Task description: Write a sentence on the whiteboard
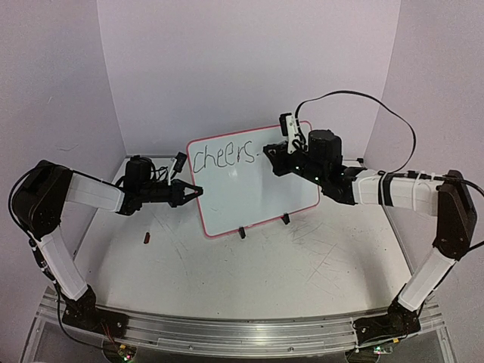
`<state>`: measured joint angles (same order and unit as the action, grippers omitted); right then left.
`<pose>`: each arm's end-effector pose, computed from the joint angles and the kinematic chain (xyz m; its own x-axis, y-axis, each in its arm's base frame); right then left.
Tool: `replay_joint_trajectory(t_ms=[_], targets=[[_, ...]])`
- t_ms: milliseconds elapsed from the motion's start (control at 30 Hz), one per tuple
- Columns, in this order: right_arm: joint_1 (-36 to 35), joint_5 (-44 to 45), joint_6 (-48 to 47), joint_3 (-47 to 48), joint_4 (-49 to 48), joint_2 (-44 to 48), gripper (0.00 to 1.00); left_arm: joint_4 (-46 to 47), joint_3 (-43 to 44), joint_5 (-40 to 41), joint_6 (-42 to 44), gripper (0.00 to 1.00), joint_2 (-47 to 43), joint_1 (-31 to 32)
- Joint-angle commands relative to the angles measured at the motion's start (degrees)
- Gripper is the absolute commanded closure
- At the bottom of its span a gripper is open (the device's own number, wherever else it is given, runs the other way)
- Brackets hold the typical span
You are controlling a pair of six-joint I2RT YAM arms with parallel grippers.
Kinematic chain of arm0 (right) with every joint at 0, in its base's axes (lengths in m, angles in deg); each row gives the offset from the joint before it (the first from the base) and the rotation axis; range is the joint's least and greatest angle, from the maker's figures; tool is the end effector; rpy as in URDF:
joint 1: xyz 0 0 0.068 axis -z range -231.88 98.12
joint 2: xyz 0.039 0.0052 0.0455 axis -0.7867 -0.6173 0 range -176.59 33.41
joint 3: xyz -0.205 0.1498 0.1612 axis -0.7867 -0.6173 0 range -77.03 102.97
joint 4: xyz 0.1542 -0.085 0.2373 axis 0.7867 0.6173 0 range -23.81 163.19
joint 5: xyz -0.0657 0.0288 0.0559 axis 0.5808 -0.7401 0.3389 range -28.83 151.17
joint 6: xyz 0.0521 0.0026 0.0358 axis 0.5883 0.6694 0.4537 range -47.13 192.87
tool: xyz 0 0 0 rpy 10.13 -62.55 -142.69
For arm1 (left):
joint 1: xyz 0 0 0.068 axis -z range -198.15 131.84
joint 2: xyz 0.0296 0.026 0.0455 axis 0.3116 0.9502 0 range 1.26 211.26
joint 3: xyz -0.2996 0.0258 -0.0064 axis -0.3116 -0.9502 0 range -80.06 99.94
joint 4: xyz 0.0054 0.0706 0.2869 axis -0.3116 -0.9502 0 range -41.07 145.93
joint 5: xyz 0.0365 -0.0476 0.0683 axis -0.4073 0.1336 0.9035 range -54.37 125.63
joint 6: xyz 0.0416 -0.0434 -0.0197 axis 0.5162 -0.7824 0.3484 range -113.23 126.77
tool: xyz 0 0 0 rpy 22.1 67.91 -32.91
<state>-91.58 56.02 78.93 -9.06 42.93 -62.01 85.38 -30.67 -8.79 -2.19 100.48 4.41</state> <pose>0.3410 0.2888 0.3198 -0.1305 0.0284 -0.9910 -0.6951 0.7101 0.1119 0.3526 -0.1833 0.1885 -0.4548 0.0686 -0.8880 0.8191 0.4237 -0.3868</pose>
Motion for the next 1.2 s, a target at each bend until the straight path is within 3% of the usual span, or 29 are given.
replay_joint_trajectory(t_ms=[0,433,567,733,1000,1167], targets=[[-2.38,-1.59,-4.43,3.32,0.59,-1.57,1.0,0.83,2.05,7.0,4.08,1.0,-1.44,-0.51],[-8.99,-5.89,-4.72,10.49,3.68,-10.58,1.0,0.11,2.25,7.27,4.64,1.0,-1.46,-0.5],[-10.4,-4.7,-5.0,11.2,4.01,-12.23,1.0,-0.19,2.04,7.74,5.05,1.0,-1.5,-0.51],[-10.69,3.22,-2.44,10.66,2.87,-12.68,1.0,-0.58,2.58,7.18,4.84,1.0,-0.88,-0.51],[-10.98,-2.51,-2.63,12.58,1.5,-14.85,1.0,-0.8,3.05,6.99,5.17,1.0,-0.78,-0.42],[-11.35,0.42,-2.91,14.35,1.64,-16.2,1.0,-0.89,3.07,6.98,5.24,1.0,-0.52,-0.42]])
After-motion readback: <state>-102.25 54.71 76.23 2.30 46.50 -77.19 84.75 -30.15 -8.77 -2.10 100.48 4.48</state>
